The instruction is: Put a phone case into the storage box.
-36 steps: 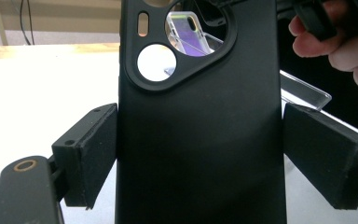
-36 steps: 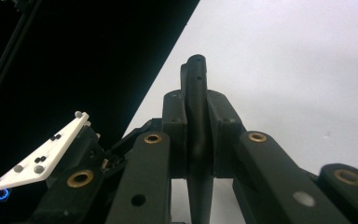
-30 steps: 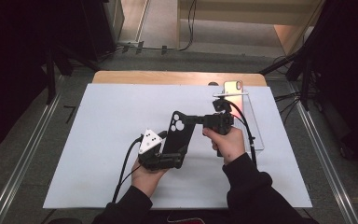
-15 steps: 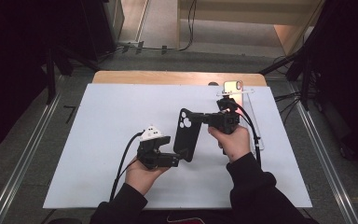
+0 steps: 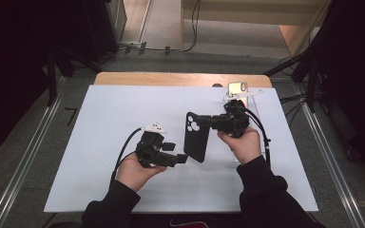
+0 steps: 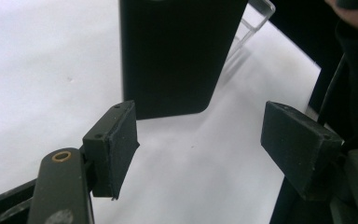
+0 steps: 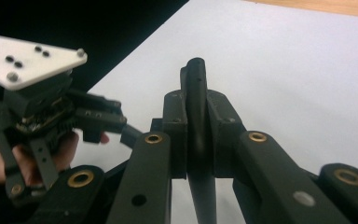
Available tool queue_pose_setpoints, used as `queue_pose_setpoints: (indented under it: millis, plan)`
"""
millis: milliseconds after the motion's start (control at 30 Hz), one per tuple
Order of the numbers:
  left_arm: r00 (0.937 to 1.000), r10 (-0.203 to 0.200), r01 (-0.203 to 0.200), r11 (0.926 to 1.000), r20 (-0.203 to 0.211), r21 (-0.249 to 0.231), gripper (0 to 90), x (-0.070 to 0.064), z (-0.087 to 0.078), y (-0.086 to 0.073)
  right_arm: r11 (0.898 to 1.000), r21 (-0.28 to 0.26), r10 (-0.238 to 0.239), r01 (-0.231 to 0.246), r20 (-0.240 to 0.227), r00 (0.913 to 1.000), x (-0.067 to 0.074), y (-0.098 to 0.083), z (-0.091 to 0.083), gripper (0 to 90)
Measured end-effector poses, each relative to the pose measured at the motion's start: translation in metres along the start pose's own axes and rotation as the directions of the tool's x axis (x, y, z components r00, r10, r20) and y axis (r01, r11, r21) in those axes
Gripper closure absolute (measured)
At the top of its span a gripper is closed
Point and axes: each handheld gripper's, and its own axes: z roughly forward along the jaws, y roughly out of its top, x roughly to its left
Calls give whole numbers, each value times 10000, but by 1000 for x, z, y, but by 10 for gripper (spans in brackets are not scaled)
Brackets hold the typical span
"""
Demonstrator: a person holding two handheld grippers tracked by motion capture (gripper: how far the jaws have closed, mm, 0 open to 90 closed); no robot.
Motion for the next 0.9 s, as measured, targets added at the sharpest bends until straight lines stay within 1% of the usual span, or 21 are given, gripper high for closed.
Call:
queue_pose_setpoints:
  millis: [133,200,267,333,367,433,500,567,633,667,733,800,833,900]
  plan:
    - [9992,390,-390,9992,28,38,272,0,-6,5,9995,132,-281,284,-242,9993,-1,0,-4,775]
    - [9983,568,-568,9984,117,20,272,1,-10,8,9988,191,-438,446,-388,9983,-1,-1,-5,775]
    - [9968,736,-739,9972,299,66,272,3,-12,11,9984,220,-509,520,-480,9975,-1,-1,-7,775]
    - [9953,942,-946,9954,237,149,272,4,-14,16,9977,260,-611,625,-531,9967,-1,-2,-8,775]
    - [9940,1058,-1062,9943,269,124,272,5,-16,18,9971,269,-691,708,-599,9958,-1,-2,-9,774]
    - [9928,1112,-1117,9937,455,87,272,7,-17,22,9959,360,-806,835,-745,9940,-1,-3,-9,774]
    - [9917,1124,-1134,9935,631,122,272,10,-17,26,9958,366,-801,837,-905,9927,-2,-3,-9,774]
    - [9897,1207,-1220,9925,770,123,272,12,-18,29,9954,426,-810,856,-1004,9916,-3,-3,-8,774]
    - [9886,1201,-1215,9925,907,108,272,15,-18,32,9944,488,-879,934,-1054,9905,-3,-3,-7,774]
    - [9875,1286,-1307,9913,908,174,272,16,-18,33,9942,535,-869,932,-1094,9902,-2,-3,-7,774]
    - [9852,1417,-1430,9897,967,62,273,17,-19,37,9930,613,-927,1005,-1197,9885,-1,-3,-6,774]
    - [9828,1499,-1513,9885,1081,42,273,18,-20,41,9913,582,-1095,1180,-1328,9851,-1,-3,-6,774]
    - [9803,1562,-1580,9874,1206,51,273,19,-20,44,9908,594,-1128,1215,-1334,9846,0,-2,-6,774]
    - [9769,1694,-1725,9849,1305,127,273,19,-19,49,9907,617,-1118,1216,-1437,9833,0,-2,-6,774]
